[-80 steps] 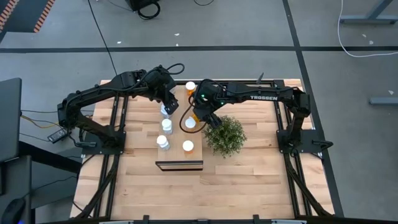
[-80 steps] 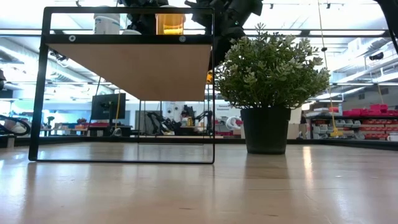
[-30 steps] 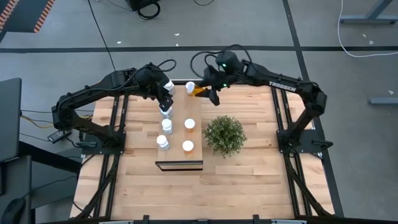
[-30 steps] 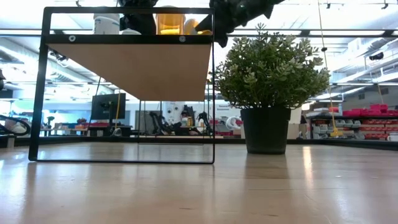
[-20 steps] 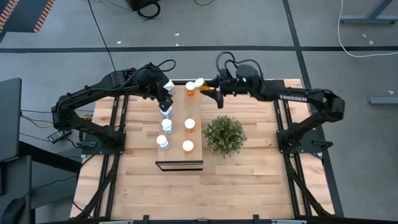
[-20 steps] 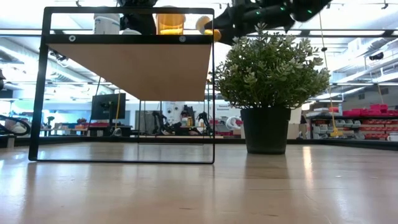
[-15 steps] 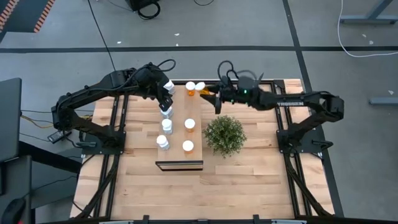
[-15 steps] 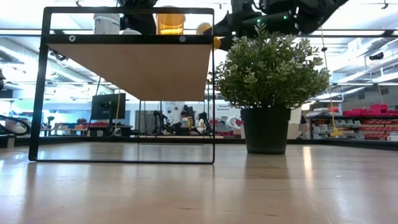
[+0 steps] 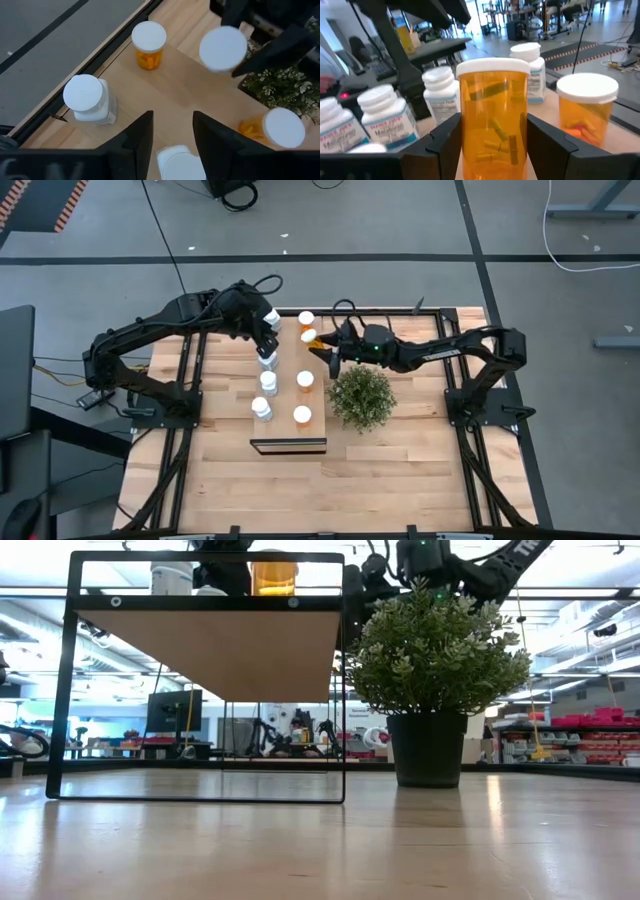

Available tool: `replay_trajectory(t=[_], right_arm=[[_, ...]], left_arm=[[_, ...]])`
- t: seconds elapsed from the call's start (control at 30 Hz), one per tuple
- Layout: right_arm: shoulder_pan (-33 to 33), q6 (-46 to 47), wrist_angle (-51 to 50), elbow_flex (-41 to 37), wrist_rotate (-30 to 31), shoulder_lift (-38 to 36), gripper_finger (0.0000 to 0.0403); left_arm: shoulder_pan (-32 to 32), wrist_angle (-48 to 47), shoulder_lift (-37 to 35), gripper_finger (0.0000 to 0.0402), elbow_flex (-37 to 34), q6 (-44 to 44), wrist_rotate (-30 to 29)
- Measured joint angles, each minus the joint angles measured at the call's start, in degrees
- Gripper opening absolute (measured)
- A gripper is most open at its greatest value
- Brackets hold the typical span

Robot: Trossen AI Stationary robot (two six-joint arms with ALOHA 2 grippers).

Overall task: Pick and place medicine bottles onto shelf by color
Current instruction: Put the orange pill bottle on the shelf aligned with the other orange pill bottle

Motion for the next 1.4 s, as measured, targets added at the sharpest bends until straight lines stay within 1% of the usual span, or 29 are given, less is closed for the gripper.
replay_trajectory(t=[0.13,0.3,0.47,0.53,0.67,0.73,0.83,0.9,0.97,1.1,1.4], right_arm=[[0.0,0.9,3.2,0.1,0.0,1.4,0.0202],[0.1,0.5,3.2,2.2,-1.1,1.6,0.0202],[0.1,-0.1,3.2,4.9,-1.5,1.6,0.0202],[0.1,-0.1,2.9,5.5,-1.9,1.6,0.0202],[0.3,0.3,2.6,6.0,-2.8,1.6,0.0202],[0.4,0.1,1.6,6.0,-2.8,1.6,0.0202],[0.4,0.0,0.1,6.0,-2.9,1.6,0.0202],[0.5,-0.1,-0.1,6.0,-3.0,1.5,0.0202],[0.5,-0.1,-0.3,6.0,-3.0,1.5,0.0202],[0.5,-0.1,-0.8,6.0,-3.3,1.6,0.0202],[0.4,0.5,0.8,6.0,-2.4,1.6,0.0202]], left_arm=[[0.0,3.5,0.2,0.0142,0.0,0.2,0.0],[0.5,10.3,2.9,0.0145,0.0,-0.2,-0.2],[2.0,7.7,6.9,0.0143,0.0,-2.9,0.3],[2.6,6.4,7.5,0.0139,0.0,-3.0,0.4],[3.7,7.8,7.7,0.0131,0.0,-3.0,0.8],[4.2,10.3,7.7,0.0129,0.0,-3.1,3.7],[4.5,14.5,7.7,0.0128,0.0,-4.6,9.9],[4.5,15.0,7.7,0.013,0.0,-6.2,12.1],[4.3,16.1,7.7,0.013,0.0,-7.5,12.5],[4.3,14.5,7.6,0.0125,0.0,-7.1,12.8],[6.9,9.7,7.6,0.0117,0.0,-6.8,13.1]])
